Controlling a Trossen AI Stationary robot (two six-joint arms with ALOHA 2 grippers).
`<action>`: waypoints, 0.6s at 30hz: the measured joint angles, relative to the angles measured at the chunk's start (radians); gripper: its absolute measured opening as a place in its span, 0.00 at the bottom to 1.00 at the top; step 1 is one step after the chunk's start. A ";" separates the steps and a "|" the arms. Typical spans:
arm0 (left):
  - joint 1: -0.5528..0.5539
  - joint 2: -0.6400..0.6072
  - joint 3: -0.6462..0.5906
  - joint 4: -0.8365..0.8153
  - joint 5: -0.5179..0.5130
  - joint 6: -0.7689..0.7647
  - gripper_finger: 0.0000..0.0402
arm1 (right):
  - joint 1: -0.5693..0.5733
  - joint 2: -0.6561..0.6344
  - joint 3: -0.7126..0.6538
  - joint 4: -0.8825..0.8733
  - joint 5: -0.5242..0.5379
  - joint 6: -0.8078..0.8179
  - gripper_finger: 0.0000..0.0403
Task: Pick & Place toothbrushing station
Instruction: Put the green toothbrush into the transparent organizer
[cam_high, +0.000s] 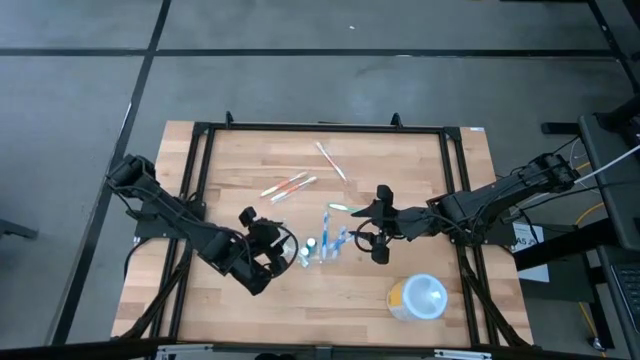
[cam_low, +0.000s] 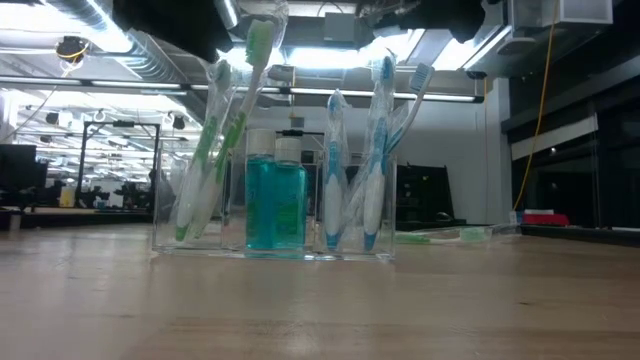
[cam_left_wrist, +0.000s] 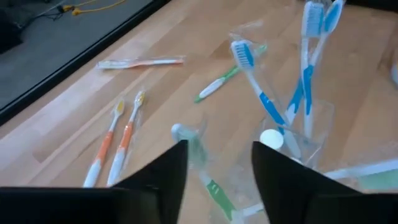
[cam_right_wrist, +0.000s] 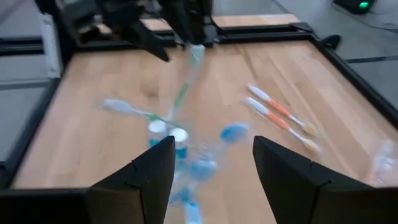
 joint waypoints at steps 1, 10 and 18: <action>0.000 0.006 0.000 -0.003 -0.002 0.000 0.47 | 0.000 0.000 0.000 -0.013 0.016 0.003 0.54; -0.015 0.055 0.000 -0.017 -0.062 0.070 0.68 | -0.001 -0.015 0.000 -0.327 0.203 0.141 0.54; -0.167 -0.003 0.070 -0.030 -0.310 0.166 0.68 | -0.001 -0.100 0.000 -0.779 0.277 0.409 0.54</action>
